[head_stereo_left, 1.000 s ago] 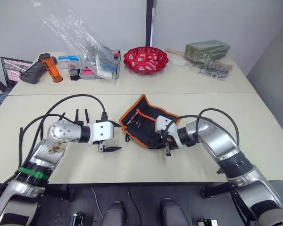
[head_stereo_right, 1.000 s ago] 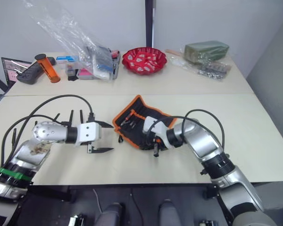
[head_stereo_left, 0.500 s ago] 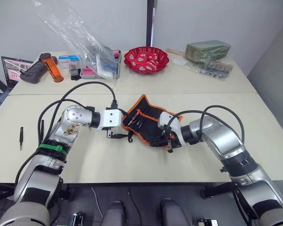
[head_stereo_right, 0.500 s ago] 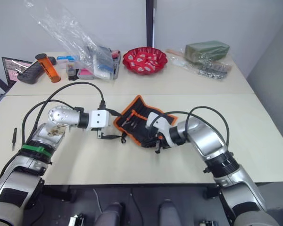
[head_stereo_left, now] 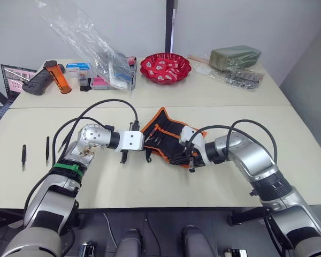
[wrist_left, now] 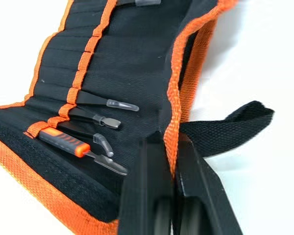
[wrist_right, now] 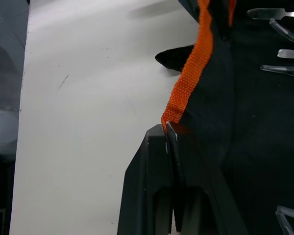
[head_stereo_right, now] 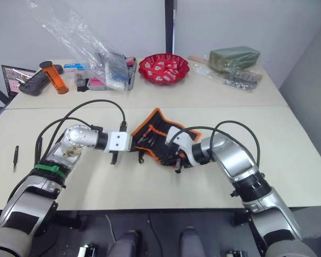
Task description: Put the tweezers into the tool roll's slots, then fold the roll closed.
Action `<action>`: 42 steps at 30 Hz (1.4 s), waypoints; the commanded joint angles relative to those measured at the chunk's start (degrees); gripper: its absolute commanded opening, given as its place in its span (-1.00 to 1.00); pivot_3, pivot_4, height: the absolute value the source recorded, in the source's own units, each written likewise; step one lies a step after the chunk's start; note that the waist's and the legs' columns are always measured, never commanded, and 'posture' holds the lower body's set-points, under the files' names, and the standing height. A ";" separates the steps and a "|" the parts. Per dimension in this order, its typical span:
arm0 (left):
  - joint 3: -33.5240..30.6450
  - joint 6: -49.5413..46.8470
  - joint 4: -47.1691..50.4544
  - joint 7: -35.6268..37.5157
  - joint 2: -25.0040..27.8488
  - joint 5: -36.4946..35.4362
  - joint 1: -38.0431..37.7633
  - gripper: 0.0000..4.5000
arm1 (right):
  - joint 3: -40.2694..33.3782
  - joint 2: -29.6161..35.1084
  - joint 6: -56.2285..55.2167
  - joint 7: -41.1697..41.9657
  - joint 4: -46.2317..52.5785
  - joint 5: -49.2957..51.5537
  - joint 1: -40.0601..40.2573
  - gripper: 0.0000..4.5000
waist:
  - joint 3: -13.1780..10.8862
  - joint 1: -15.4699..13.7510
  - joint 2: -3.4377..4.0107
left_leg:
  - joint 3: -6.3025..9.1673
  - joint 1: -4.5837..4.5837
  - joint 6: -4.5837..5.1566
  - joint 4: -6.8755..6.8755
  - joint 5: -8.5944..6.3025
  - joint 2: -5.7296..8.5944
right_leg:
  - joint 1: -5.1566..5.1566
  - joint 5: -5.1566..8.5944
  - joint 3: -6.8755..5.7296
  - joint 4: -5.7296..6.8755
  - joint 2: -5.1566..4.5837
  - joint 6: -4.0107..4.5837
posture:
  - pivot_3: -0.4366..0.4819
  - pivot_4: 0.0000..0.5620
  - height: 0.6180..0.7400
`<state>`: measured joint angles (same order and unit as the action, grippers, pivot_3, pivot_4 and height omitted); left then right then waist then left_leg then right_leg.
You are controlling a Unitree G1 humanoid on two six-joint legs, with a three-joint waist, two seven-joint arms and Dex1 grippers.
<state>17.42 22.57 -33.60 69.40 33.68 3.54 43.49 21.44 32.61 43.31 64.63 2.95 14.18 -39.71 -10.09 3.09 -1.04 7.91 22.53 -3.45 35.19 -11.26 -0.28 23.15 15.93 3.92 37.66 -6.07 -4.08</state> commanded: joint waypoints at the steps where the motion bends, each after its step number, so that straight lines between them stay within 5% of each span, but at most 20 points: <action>1: -2.00 -3.66 5.67 1.81 1.47 -3.29 -2.56 -0.99 | -1.01 0.76 -3.79 -0.22 1.20 -0.79 0.05 -1.00 | 0.00 0.26 0.00 | 0.01 0.00 0.00 0.00 0.00 0.00 | 0.00 0.00 0.00 0.01 0.00 0.00 | -0.05 -0.47 1.00; 14: -9.98 -21.80 29.72 0.26 12.09 -10.14 -21.93 -0.99 | 2.83 -3.94 -22.75 -2.84 -5.56 -9.23 -0.11 -1.00 | 0.00 1.34 0.01 | 0.04 -0.20 0.01 -0.13 0.00 -0.01 | -0.01 0.00 0.01 0.21 0.01 0.00 | -0.05 -0.47 1.00; 21: -11.33 -27.31 39.30 -3.95 12.52 -10.97 -30.22 -0.99 | 1.70 -1.17 -12.46 3.62 4.44 -1.42 2.85 -1.00 | 0.00 0.37 0.01 | 0.05 -0.19 0.01 -0.06 0.00 -0.01 | -0.08 0.00 0.01 0.20 0.01 0.00 | -0.05 -0.47 1.00; 30: -7.62 -14.55 28.27 -6.39 11.53 -3.85 -22.35 -0.99 | 4.76 -0.46 -3.02 1.08 11.69 0.34 7.51 -1.00 | 0.00 -0.34 0.00 | 0.04 -0.18 0.00 -0.03 0.00 -0.01 | -0.11 0.01 -0.01 0.06 0.02 0.00 | -0.05 -0.47 1.00; 42: -1.82 5.47 -3.29 -14.84 3.44 7.69 0.70 -0.99 | 1.95 -8.88 -6.04 -11.19 -0.45 -3.56 2.44 -1.00 | 0.02 -0.51 -0.04 | 0.04 -0.08 -0.01 0.08 0.01 0.02 | -0.06 0.00 -0.01 0.07 0.02 0.00 | -0.05 -0.47 1.00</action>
<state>16.07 25.28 -34.31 57.12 36.98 9.86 42.02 24.59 24.10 38.84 54.30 2.99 11.33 -36.41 -10.07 2.58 -1.07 7.95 22.44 -3.46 35.27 -11.25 -0.26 23.08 15.93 3.91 37.74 -6.05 -4.08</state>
